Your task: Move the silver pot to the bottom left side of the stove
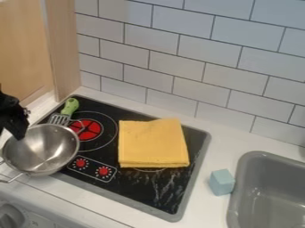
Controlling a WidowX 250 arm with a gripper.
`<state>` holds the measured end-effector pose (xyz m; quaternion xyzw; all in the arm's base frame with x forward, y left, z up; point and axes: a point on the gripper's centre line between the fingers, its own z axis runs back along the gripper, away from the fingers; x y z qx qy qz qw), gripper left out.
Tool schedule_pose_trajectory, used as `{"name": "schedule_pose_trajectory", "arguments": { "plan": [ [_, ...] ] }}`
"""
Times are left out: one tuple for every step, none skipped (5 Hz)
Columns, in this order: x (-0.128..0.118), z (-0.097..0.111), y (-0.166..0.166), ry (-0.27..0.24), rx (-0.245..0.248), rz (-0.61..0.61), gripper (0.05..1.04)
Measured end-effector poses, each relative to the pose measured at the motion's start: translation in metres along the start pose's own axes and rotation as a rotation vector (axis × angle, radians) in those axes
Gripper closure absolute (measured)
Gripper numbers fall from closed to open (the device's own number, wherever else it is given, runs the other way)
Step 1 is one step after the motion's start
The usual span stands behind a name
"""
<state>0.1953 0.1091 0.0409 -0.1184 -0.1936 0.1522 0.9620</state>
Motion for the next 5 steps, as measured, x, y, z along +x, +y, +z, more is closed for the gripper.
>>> {"name": "schedule_pose_trajectory", "arguments": {
  "plan": [
    [0.0,0.003,0.0,0.001,0.012,0.002,0.068],
    [0.002,0.011,-0.002,-0.016,0.024,-0.015,0.074],
    [0.0,0.028,-0.009,-0.013,0.037,-0.015,0.084],
    [0.009,0.056,-0.017,-0.058,0.068,-0.039,0.084],
    [0.02,0.079,-0.032,-0.16,0.015,-0.096,0.084]
  ]
}}
